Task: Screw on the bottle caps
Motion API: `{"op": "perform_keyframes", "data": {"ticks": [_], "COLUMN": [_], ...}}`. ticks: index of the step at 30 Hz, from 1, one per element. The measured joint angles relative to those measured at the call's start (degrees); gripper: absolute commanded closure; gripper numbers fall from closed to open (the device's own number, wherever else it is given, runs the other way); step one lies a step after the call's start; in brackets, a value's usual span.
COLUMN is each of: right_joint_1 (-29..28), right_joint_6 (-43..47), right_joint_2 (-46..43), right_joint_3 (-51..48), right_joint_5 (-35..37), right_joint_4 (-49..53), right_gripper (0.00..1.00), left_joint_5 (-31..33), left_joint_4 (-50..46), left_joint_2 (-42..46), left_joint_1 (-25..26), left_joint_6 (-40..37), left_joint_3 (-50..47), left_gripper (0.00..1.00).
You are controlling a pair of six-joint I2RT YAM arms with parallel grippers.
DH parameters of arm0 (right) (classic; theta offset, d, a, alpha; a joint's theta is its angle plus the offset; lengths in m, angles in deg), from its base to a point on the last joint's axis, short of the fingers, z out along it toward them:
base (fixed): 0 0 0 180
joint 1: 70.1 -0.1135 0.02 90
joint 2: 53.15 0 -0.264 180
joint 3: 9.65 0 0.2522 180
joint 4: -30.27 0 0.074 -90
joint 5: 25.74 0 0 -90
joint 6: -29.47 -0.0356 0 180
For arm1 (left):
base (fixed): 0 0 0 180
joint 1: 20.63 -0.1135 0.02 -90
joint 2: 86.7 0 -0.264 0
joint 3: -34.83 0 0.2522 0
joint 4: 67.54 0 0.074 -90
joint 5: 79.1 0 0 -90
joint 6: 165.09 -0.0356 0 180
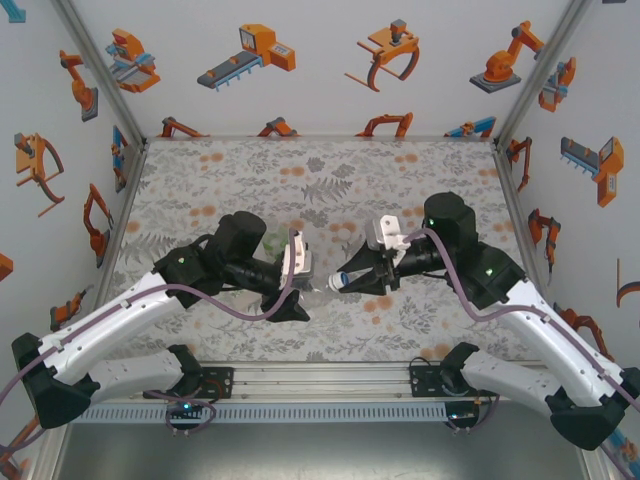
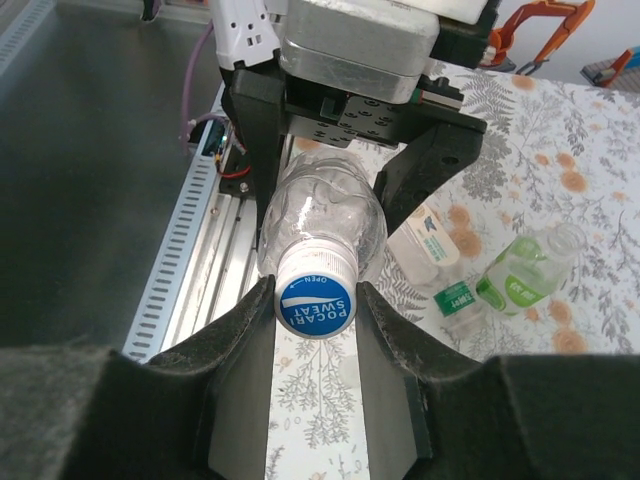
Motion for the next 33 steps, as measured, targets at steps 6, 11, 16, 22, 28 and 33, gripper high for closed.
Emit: {"op": "perform_keyframes", "data": {"ticks": [6,11,16,22,28,33], "right_joint_1": [0.1,0.0,0.0,0.1,0.0,0.0], "right_joint_6": [-17.9,-39.0,-63.8,-85.7,-90.0,-87.2], "right_joint_2": [-1.4,-1.7,-1.4,0.1,0.1,0.4], "right_joint_3": [-4.2,-6.4,-6.4,-7.5,-7.5,-6.7], "right_joint_5": [7.1,16.9,26.7,31.9,33.9,33.8], "right_joint_4": [-7.0,-10.0,-7.7,-4.6,-2.5,-1.9], "right_gripper": [1.00,1.00,1.00,1.00,0.82,0.57], "left_joint_5": [6.1,12.1,17.3,20.2,20.0,19.5], "left_joint_4": [-0.2,0.7,2.6,2.6,2.8,2.9], "left_joint_2": [0.0,0.0,-0.2,-0.6,-1.6,-1.6], "left_joint_1": [0.3,0.3,0.4,0.4,0.4,0.4], "left_joint_6": [0.1,0.1,0.1,0.0,0.0,-0.2], "left_joint_3": [0.0,0.0,-0.1,-0.9,-0.9,-0.9], "left_gripper": [1.00,1.00,1.00,1.00,1.00,1.00]}}
